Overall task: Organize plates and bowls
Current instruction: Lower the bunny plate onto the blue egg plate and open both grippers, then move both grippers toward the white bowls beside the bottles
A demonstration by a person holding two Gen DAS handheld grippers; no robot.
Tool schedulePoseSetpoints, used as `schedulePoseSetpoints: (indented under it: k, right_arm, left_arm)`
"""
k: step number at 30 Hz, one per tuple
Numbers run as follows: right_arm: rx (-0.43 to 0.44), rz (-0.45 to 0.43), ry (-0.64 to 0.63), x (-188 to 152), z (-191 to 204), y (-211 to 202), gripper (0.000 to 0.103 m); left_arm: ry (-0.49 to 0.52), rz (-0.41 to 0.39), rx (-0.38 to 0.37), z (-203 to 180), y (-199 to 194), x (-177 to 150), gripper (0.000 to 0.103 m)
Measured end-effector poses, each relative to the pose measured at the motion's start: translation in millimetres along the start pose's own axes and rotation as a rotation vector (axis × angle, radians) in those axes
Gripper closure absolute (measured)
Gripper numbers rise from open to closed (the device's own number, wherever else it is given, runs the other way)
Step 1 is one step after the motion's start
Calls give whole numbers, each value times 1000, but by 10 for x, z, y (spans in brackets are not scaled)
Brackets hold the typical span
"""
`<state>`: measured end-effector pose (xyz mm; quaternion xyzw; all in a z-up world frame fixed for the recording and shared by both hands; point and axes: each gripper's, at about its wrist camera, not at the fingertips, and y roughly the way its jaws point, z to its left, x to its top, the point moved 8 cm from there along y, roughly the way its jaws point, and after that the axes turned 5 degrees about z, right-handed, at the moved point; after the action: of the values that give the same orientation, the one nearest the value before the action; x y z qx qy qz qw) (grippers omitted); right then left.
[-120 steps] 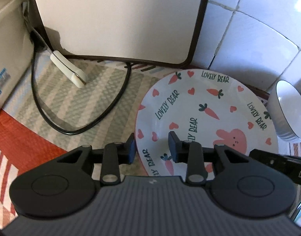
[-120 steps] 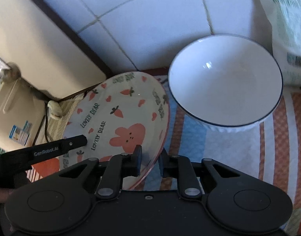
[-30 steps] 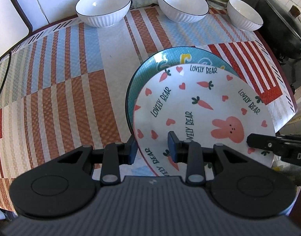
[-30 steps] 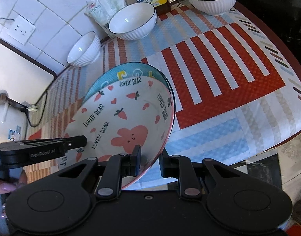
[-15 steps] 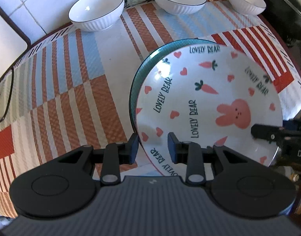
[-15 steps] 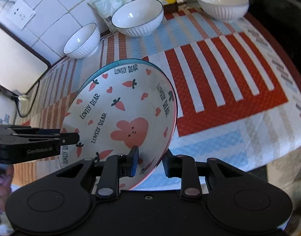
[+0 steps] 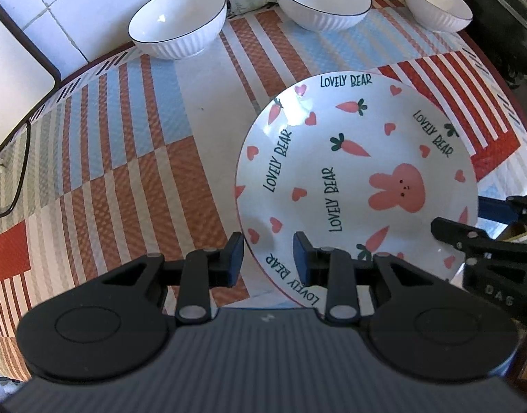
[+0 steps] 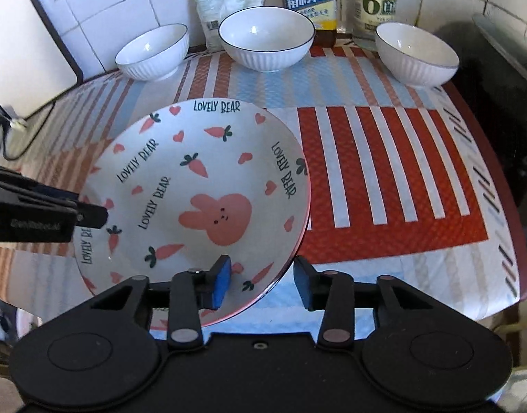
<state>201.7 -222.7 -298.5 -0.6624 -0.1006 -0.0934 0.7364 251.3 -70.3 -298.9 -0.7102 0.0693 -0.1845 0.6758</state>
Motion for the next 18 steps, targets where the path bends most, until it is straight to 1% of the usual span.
schedulePoseSetpoints:
  k: [6, 8, 14, 16, 18]
  right_arm:
    - [-19, -12, -8, 10, -13, 5, 54]
    - [-35, -36, -19, 44, -3, -54, 55]
    - [54, -131, -15, 143, 32, -436, 54]
    - [60, -161, -37, 169, 68, -578, 53]
    - [77, -191, -71, 196, 130, -734, 48]
  left_arm:
    - [-15, -19, -16, -2, -111, -55, 73]
    - [-11, -24, -17, -6, -181, -87, 73]
    - [-33, -67, -31, 42, -496, -175, 72]
    - [-49, -71, -41, 81, -600, -208, 69]
    - [-69, -76, -51, 114, -708, -232, 68]
